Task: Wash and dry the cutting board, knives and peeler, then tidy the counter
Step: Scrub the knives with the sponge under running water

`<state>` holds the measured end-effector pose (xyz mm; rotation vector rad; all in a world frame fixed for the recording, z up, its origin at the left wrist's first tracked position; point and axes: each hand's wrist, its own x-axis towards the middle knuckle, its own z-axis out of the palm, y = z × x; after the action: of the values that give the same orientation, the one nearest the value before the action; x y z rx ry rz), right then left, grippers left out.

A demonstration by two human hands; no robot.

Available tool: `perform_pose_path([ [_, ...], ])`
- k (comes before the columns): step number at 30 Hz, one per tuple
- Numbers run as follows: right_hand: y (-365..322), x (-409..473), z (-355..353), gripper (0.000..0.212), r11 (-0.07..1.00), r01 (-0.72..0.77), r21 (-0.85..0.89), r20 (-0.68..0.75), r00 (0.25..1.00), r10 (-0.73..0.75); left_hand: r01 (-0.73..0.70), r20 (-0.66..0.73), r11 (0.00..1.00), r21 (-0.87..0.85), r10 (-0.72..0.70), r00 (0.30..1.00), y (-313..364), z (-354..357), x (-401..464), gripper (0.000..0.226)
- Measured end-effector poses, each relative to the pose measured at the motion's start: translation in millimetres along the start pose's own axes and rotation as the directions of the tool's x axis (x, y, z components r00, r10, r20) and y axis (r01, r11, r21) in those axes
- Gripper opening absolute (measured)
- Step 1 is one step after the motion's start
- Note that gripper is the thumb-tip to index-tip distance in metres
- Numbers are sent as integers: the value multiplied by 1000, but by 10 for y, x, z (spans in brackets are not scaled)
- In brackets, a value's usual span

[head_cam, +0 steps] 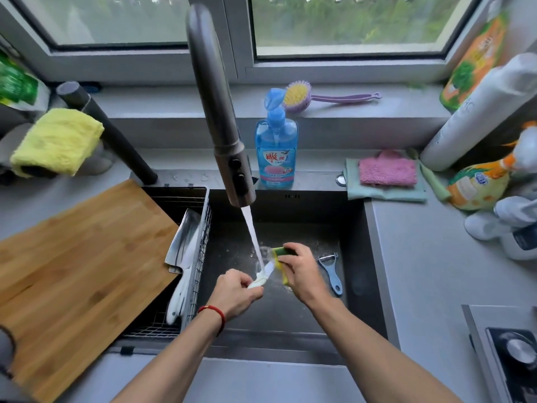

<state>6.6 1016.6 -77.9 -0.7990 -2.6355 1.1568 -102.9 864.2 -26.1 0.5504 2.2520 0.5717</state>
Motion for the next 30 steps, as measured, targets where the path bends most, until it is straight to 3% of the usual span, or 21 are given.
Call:
perform_pose_path([
  [2, 40, 25, -77, 18, 999, -42, -6, -72, 997, 42, 21, 4, 1000, -21, -21, 1000, -23, -28, -4, 28],
  [3, 25, 2, -94, 17, 1000, 10, -2, -96, 995, -10, 24, 3, 999, -22, -23, 1000, -16, -44, 2, 30],
  [5, -19, -88, -59, 16, 985, 173, 11, -69, 983, -172, 14, 8, 1000, -21, -14, 1000, 14, -61, 26, 33],
  [7, 2, -129, -16, 15, 981, 192, 17, 7, 981, -192, 3, 21, 1000, 20, -4, 1000, 69, -42, 31, 35],
  [9, 96, -26, -36, 17, 1000, 3, 18, -23, 1000, -3, 40, 85, 998, -50, -35, 996, 66, -28, 12, 35],
  [11, 196, 34, -122, 21, 975, -211, 66, -87, 972, 217, 113, 182, 970, -214, -74, 981, 70, -22, -8, 30],
  [13, 247, 54, -193, 22, 952, -283, 116, -126, 947, 296, 276, 281, 873, -402, -169, 945, 87, -13, 15, 27],
  [15, 186, 30, -211, 21, 962, -226, 153, -148, 957, 248, 435, 368, 739, -515, -268, 890, 111, 10, 50, 30],
  [16, 123, 22, -208, 22, 969, -183, 167, -143, 968, 208, 463, 381, 720, -517, -290, 878, 129, 34, 67, 30],
  [21, -32, 50, -28, 18, 994, 107, 25, 20, 994, -108, 432, 339, 735, -523, -285, 896, 215, 132, 70, 27],
  [25, 159, 223, -197, 21, 997, -7, -72, 35, 999, 10, 427, 320, 734, -528, -294, 901, 149, 126, 48, 26],
  [27, 96, 168, -241, 15, 995, 90, -53, -2, 996, -90, 441, 334, 708, -551, -297, 895, 115, 101, 57, 25],
  [30, -4, 2, -168, 12, 963, 270, 2, 78, 960, -269, 451, 353, 697, -557, -292, 889, 116, 113, 84, 28],
])
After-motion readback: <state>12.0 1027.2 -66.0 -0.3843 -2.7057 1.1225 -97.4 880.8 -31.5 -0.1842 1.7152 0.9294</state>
